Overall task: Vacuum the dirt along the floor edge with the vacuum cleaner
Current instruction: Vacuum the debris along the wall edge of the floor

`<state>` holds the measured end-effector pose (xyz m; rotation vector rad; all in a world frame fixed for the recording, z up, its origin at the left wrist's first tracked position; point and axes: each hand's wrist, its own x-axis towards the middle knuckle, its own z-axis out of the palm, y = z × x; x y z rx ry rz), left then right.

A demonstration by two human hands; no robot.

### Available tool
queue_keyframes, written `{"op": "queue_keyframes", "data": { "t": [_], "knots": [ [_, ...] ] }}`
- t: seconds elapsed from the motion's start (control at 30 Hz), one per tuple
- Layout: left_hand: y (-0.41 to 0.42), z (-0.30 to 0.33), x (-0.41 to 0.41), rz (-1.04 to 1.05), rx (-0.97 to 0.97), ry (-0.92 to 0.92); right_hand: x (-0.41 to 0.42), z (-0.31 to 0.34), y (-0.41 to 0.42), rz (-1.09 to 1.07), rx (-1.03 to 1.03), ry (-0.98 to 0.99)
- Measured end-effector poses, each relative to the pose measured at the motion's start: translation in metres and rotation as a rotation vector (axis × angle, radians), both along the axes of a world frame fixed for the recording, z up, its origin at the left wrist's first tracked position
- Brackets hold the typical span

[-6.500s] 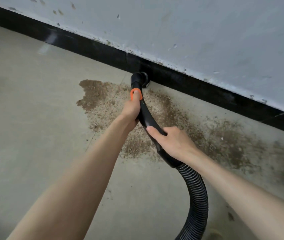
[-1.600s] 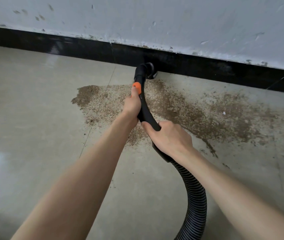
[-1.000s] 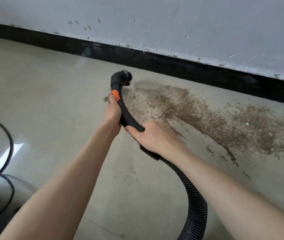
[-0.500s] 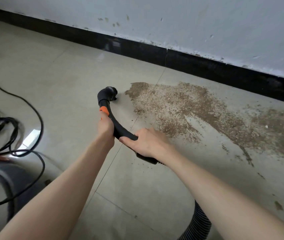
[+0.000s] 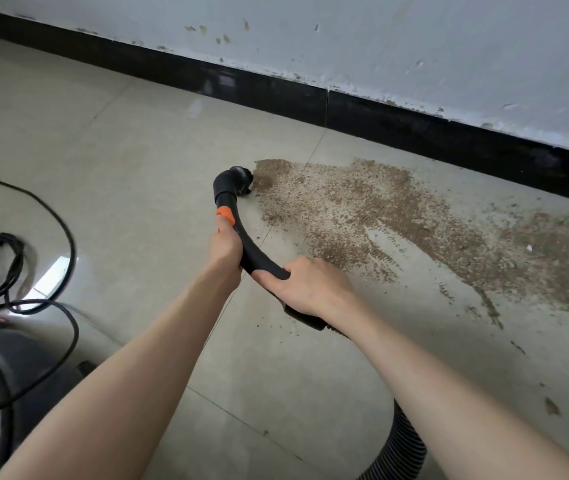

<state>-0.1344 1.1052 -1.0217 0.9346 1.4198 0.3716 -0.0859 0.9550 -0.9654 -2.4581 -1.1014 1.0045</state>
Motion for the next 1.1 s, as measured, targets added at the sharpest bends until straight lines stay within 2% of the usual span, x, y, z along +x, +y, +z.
{"op": "queue_keyframes", "data": {
  "t": [0.33,0.63,0.97,1.1],
  "knots": [
    [0.014,0.003,0.022,-0.064,0.032,-0.001,0.013,-0.003,0.012,-0.069,0.022,0.011],
    [0.030,0.014,0.055,-0.122,0.082,0.034,0.035,-0.002,0.028,-0.153,0.074,0.107],
    [-0.010,0.017,0.083,-0.242,0.073,-0.031,0.046,-0.003,-0.010,-0.261,0.055,0.055],
    [-0.023,0.020,0.096,-0.292,0.112,-0.001,0.051,0.002,-0.022,-0.304,0.064,0.088]
  ]
}}
